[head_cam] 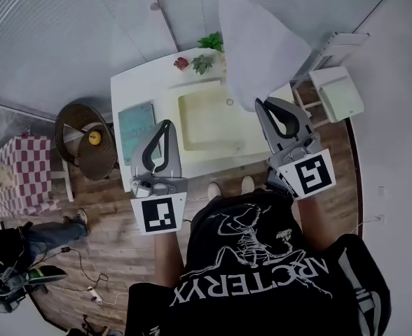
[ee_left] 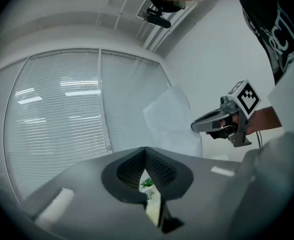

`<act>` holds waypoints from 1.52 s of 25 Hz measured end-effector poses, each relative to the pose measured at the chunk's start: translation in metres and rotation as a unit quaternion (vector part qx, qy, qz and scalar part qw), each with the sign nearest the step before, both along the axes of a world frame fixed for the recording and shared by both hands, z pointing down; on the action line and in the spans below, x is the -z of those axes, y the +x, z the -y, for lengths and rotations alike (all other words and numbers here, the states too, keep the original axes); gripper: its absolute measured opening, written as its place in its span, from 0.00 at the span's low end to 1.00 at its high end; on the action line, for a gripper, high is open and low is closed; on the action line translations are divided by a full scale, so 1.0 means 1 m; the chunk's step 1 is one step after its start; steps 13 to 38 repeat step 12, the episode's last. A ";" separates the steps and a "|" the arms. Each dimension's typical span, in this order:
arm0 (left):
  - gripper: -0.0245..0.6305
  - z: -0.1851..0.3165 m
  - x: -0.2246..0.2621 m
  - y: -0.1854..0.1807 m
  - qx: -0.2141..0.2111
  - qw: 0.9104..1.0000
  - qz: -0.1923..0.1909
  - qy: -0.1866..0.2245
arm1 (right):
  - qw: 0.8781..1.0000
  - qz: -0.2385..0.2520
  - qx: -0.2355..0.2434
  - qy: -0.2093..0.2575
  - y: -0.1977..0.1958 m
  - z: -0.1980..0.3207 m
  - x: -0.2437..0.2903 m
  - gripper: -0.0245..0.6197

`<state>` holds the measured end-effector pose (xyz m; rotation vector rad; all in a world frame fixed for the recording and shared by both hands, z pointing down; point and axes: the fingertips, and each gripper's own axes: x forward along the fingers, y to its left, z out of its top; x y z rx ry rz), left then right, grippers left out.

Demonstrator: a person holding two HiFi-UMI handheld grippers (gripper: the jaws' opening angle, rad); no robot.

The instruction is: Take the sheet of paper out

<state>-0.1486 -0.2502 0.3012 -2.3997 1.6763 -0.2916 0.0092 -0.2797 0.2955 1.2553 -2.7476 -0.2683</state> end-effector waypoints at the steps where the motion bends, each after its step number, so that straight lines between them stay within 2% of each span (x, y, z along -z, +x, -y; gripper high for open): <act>1: 0.05 -0.001 0.001 -0.001 0.000 1.000 0.000 0.002 | 1.000 0.000 0.000 0.000 -0.001 -0.001 0.001 0.06; 38: 0.05 -0.003 -0.001 -0.004 0.003 1.000 -0.004 0.000 | 1.000 -0.003 -0.002 -0.002 -0.002 -0.003 0.001 0.06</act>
